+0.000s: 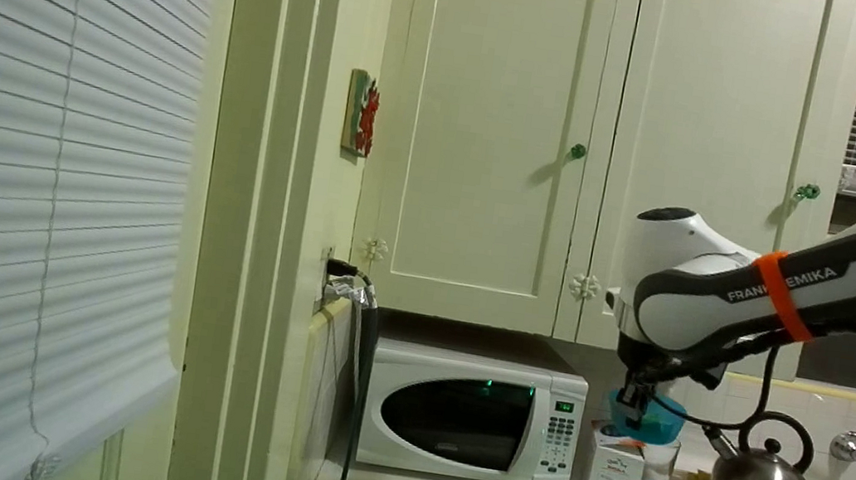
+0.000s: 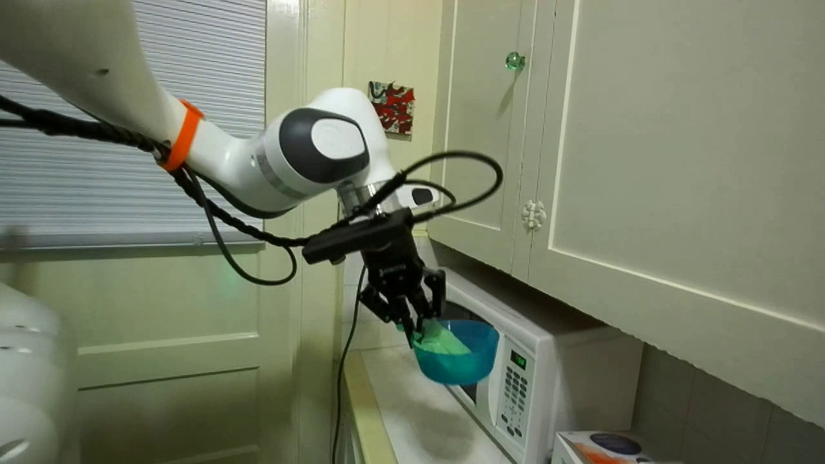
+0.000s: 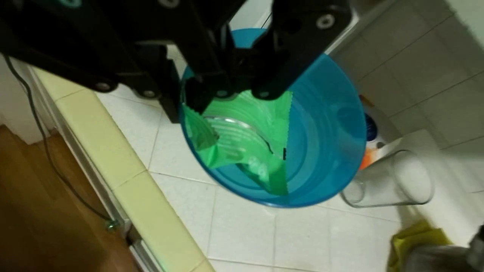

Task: Put the bowl over the microwave

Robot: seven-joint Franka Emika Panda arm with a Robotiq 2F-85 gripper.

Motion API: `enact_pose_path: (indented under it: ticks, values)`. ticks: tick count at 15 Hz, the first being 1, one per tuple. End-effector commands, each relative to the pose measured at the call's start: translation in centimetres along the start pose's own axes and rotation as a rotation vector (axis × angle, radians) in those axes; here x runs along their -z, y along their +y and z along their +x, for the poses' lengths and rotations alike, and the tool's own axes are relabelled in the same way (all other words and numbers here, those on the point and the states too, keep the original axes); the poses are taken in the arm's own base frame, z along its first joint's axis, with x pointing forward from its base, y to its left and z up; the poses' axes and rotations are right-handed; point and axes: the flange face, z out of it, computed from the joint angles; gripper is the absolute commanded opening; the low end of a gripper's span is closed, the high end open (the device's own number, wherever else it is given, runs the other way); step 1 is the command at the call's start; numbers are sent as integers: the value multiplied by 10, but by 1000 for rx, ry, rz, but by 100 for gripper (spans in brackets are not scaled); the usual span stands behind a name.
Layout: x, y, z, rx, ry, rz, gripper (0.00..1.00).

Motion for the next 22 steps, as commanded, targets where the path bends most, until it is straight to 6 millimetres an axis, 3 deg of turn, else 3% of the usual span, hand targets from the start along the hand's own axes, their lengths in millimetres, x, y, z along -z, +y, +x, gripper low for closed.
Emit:
enact_pose_path:
  ticks: [1, 2, 3, 7, 8, 16, 22]
  values:
    - [35, 12, -10, 12, 14, -68, 2]
    - [33, 18, -13, -18, 18, -51, 2]
    - [31, 8, -5, -7, 32, -64, 9]
    - [32, 17, -11, -25, 33, -59, 9]
    - [31, 17, -11, -25, 33, -59, 2]
    - [41, -17, 63, 72, 129, 79, 2]
    - [37, -12, 113, 208, 120, 93, 2]
